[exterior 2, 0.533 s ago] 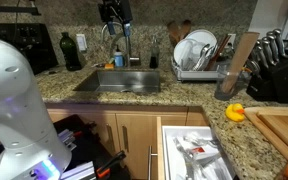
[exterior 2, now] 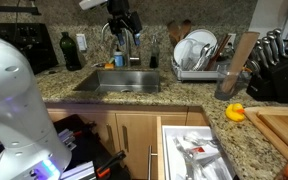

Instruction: Open and close the tap

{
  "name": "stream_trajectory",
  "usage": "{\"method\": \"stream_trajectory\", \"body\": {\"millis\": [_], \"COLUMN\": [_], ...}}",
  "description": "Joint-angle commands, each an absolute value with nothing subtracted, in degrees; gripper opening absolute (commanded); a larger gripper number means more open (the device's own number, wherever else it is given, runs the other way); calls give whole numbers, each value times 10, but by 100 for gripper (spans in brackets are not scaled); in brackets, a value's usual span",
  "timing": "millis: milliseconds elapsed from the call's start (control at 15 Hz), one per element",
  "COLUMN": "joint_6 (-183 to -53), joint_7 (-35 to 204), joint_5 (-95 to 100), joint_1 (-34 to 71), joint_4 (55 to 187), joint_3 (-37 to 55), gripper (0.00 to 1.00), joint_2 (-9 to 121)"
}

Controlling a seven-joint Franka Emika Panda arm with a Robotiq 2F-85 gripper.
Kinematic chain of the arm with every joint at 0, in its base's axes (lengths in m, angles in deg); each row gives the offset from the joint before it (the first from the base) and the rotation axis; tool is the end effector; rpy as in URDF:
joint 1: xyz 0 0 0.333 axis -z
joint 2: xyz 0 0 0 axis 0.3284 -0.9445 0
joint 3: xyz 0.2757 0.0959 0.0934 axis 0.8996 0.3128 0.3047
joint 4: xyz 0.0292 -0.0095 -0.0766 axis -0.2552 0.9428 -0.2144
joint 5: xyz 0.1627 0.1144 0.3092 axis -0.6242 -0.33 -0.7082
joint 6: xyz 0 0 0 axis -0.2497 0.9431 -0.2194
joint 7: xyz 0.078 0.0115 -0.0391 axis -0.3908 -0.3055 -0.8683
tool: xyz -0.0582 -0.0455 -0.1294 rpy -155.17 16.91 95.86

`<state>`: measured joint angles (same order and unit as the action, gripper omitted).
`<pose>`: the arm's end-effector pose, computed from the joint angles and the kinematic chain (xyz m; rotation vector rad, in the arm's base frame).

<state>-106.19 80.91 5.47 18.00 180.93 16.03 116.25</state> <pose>0.3334 0.0158 0.4513 2.9944 0.1468 0.3692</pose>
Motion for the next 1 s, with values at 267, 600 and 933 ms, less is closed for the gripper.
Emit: {"method": "stream_trajectory", "body": {"millis": [267,600,933], "joint_6": [-1382,-1431,-1411], "joint_7": [774,750,833], "joint_5": [92,87,322], "joint_1": [111,92,209], "joint_4": [1815,1809,1710], "joint_3": [228,226,325], "gripper": [100,100,100], "joint_2": [886,847,733]}}
